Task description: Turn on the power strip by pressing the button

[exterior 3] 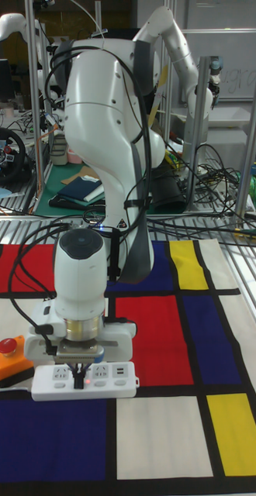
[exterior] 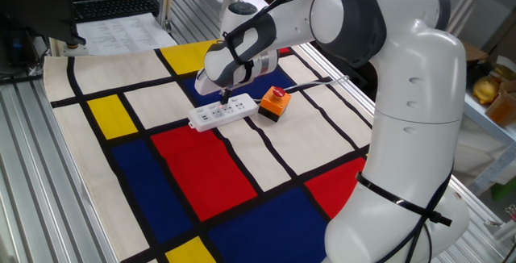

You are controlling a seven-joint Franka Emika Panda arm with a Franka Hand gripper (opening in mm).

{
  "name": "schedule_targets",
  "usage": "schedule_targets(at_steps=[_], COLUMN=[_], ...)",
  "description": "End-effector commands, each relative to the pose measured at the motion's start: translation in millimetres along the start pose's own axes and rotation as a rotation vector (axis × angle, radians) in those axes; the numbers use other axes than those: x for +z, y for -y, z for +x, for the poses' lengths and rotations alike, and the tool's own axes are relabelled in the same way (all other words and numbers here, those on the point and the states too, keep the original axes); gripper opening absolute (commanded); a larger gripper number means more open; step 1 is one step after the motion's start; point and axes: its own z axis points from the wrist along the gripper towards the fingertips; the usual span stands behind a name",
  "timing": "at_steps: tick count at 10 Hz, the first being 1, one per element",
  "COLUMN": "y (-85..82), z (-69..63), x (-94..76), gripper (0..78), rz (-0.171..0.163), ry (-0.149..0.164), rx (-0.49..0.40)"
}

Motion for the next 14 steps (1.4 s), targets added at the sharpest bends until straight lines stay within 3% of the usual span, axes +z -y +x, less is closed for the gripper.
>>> schedule_targets(at_steps=[1, 2, 5, 7, 8, 14], y=[-1.8, 3.8, 10.4, 9.2, 5.4, -2.8], z=[17.5, 15.2, 18.2, 19.2, 19.3, 19.4], x=[11.8, -29.2, -81.5, -89.0, -92.2, -99.7], gripper=[0.0, 0.0, 0.0, 0.0, 0.0, 0.0], rz=[-0.015, -0.011, -0.005, -0.006, -0.003, -0.005], ry=[-0.079, -0.08, -0.103, -0.091, -0.066, -0.067], rx=[-0.031, -0.013, 0.016, 0.023, 0.035, 0.048])
